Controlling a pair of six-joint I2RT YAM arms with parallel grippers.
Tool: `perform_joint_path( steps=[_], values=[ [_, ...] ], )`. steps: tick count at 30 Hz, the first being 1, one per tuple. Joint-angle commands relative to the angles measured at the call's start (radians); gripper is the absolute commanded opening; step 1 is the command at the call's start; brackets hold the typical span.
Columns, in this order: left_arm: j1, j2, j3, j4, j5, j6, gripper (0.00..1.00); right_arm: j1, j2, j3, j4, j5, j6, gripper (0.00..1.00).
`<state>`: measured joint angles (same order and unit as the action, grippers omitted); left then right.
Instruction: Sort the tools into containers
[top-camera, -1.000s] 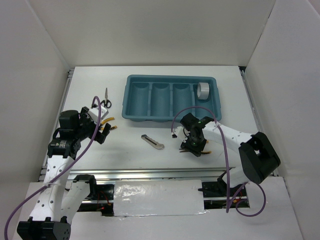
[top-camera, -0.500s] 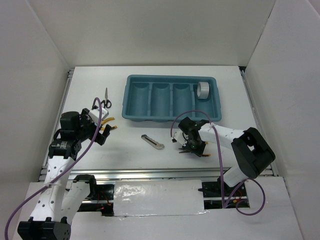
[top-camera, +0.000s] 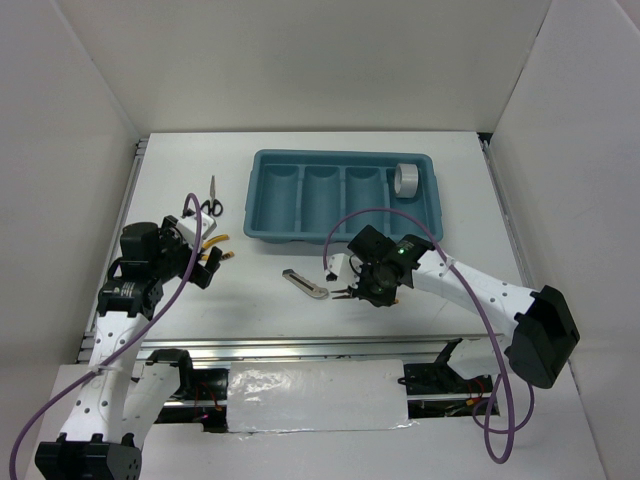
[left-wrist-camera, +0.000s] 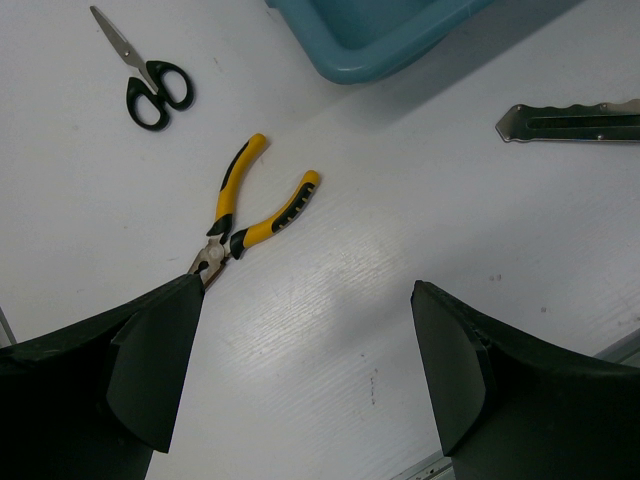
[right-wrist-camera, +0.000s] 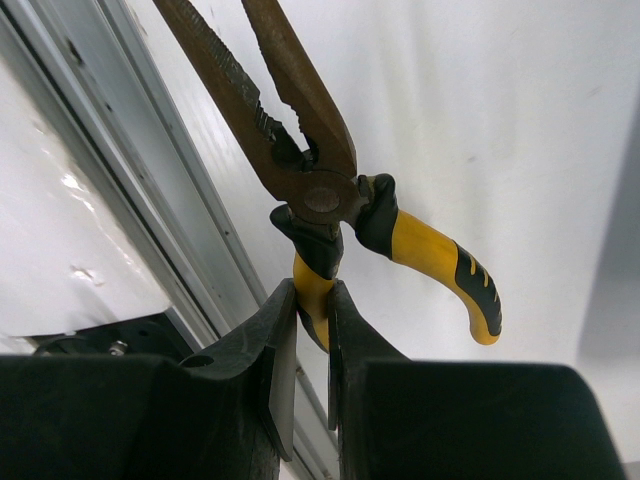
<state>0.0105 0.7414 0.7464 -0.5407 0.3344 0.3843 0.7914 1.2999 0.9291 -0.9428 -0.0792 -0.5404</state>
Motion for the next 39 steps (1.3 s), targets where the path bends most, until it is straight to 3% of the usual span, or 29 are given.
perform_joint_path(
  steps=[1, 5, 13, 24, 28, 30, 31, 32, 34, 39],
  values=[
    [-0.003, 0.016, 0.011, 0.056, 0.009, -0.042, 0.99, -0.009, -0.004, 0.124, -0.041, -0.079, 0.008, 0.00],
    [-0.003, 0.038, 0.024, 0.067, 0.018, -0.067, 0.99, -0.061, 0.059, 0.327, 0.019, -0.114, 0.066, 0.00],
    [-0.001, 0.036, 0.045, 0.127, -0.055, -0.160, 0.99, -0.386, 0.419, 0.971, -0.025, -0.298, 0.285, 0.00],
    [0.048, 0.180, 0.142, 0.146, -0.070, -0.205, 0.99, -0.505, 0.757, 0.996, 0.108, -0.298, 0.526, 0.00],
    [0.075, 0.228, 0.160, 0.144, -0.139, -0.263, 0.99, -0.488, 0.774, 0.972, 0.136, -0.197, 0.565, 0.10],
    [0.095, 0.289, 0.188, 0.124, -0.176, -0.297, 0.96, -0.480, 0.783, 0.965, 0.136, -0.156, 0.573, 0.24],
    [0.104, 0.306, 0.192, 0.116, -0.204, -0.330, 0.95, -0.478, 0.785, 0.959, 0.139, -0.142, 0.580, 0.38],
    [0.120, 0.343, 0.202, 0.110, -0.212, -0.341, 0.92, -0.477, 0.785, 0.953, 0.137, -0.133, 0.580, 0.45],
    [0.135, 0.368, 0.215, 0.091, -0.178, -0.328, 0.91, -0.474, 0.780, 0.947, 0.137, -0.105, 0.585, 0.59],
    [0.141, 0.446, 0.240, 0.076, -0.179, -0.236, 0.92, -0.475, 0.757, 0.929, 0.128, -0.108, 0.576, 0.63]
  ],
)
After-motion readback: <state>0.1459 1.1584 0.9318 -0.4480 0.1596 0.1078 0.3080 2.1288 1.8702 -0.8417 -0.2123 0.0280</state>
